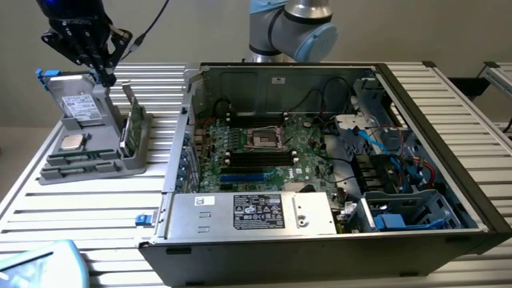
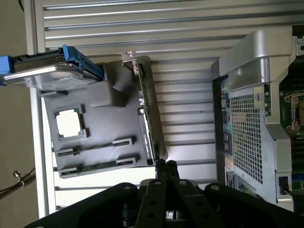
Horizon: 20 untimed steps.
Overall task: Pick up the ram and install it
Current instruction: 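Reach for the ram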
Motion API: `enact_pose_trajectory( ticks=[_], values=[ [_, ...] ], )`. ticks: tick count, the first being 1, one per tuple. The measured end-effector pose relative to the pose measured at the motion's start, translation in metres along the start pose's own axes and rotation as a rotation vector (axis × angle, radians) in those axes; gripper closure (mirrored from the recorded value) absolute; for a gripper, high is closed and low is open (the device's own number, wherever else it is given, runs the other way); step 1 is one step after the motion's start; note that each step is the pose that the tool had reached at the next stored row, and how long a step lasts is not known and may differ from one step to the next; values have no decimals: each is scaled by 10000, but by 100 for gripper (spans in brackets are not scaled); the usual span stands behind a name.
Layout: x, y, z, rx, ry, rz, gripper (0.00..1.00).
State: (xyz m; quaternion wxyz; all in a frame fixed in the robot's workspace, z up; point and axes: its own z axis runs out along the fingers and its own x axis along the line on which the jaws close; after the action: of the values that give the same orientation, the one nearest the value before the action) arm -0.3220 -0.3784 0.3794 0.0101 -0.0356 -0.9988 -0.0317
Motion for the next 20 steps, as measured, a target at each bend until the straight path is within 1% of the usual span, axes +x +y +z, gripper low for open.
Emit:
enact_pose_trajectory(
  ticks=[1, 3, 6, 7, 9, 10, 12, 13, 14, 17, 20],
  values=[
    [20, -1, 1, 3, 81, 1, 89],
    [55, -3, 2, 15, 264, 2, 89],
    [98, -6, 3, 39, 576, -15, 89],
    [108, -6, 3, 46, 666, -30, 89],
    [125, -5, 4, 62, 816, -84, 89],
    [133, -5, 5, 73, 875, -122, 89],
    [145, -4, 7, 109, 967, -240, 89],
    [149, -5, 9, 129, 997, -314, 89],
    [156, -5, 12, 158, 1015, -409, 89],
    [177, -4, 22, 299, 1033, -749, 89],
    [201, -5, 35, 420, 1046, -1066, 89]
  ],
)
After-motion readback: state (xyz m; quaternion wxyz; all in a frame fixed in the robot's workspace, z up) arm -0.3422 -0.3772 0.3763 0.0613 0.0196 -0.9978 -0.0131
